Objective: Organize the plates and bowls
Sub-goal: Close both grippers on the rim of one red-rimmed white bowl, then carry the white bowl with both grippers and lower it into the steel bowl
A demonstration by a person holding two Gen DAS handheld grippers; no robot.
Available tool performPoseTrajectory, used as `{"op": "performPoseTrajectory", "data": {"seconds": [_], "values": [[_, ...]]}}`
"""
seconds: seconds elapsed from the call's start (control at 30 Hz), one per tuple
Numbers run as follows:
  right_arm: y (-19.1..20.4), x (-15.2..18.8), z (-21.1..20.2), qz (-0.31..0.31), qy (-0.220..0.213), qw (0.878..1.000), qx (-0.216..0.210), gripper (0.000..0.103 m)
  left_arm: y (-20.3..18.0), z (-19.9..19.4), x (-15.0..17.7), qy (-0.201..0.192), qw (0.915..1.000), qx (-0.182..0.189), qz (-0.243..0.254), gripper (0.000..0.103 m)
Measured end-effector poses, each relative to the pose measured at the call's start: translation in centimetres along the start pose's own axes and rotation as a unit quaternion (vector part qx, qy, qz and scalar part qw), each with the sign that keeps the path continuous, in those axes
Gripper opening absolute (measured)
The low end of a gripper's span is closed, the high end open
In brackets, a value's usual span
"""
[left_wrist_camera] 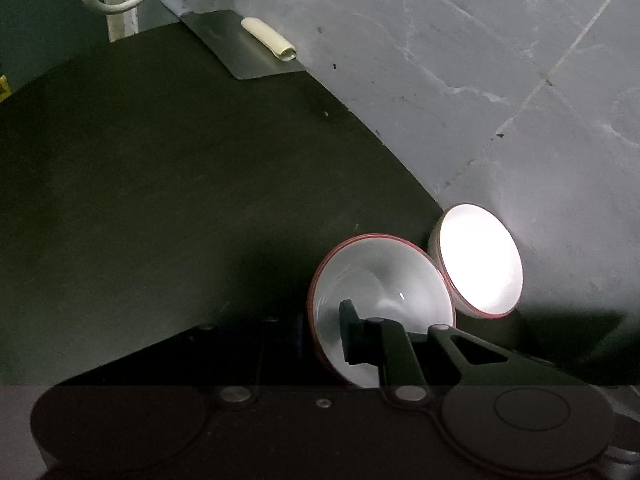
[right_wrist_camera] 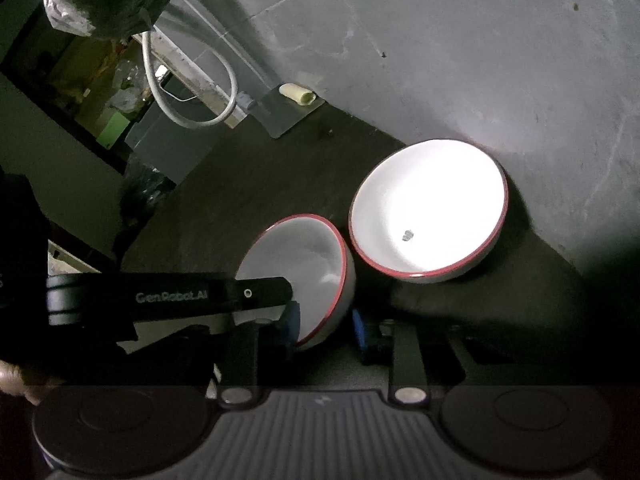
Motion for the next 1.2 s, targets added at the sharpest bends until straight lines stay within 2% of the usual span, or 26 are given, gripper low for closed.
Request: {"op": "performPoseTrajectory", "data": {"seconds": [0.23, 0.5, 0.67, 0.97, 1.2], "values": [[1.9, 1.0, -2.2, -0.023, -0.009, 0.999, -0.032, 0.03, 0.4, -3.9, 1.1, -0.026, 0.9995, -0.009, -0.012, 0.018], [6.3, 2.3, -7.9, -0.074, -0.066, 0.993, -0.058, 0.03, -0.7, -11.7, 2.3, -0.105, 0.9944, -0.011, -0.007, 0.018], [9.4, 4.2, -12.4, -0.103, -0.101, 0.987, -0.063, 0.03, -1.8, -17.3, 3.9, -0.159, 0.9872, -0.003, 0.0, 0.018], [12.3, 10.7, -18.5, -0.137, -0.12, 0.98, -0.084, 0.03, -3.3, -24.7, 9.8, -0.234, 0.9719, 0.013, -0.017, 0.018], [13.7, 14.8, -21.2, -0.174, -0.102, 0.976, -0.085, 0.031, -3.9, -27.6, 14.8, -0.26, 0.9644, 0.01, -0.046, 0.019]]}}
Point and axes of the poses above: each gripper's, at about its wrist camera, not at the fingertips, and z roughly the way its jaws point, y to its left, x to its underside, the point moved 4 cm from there along z, roughly the way its jaws point, and after that the axes turned 9 degrees about z, right-handed, at the moved point
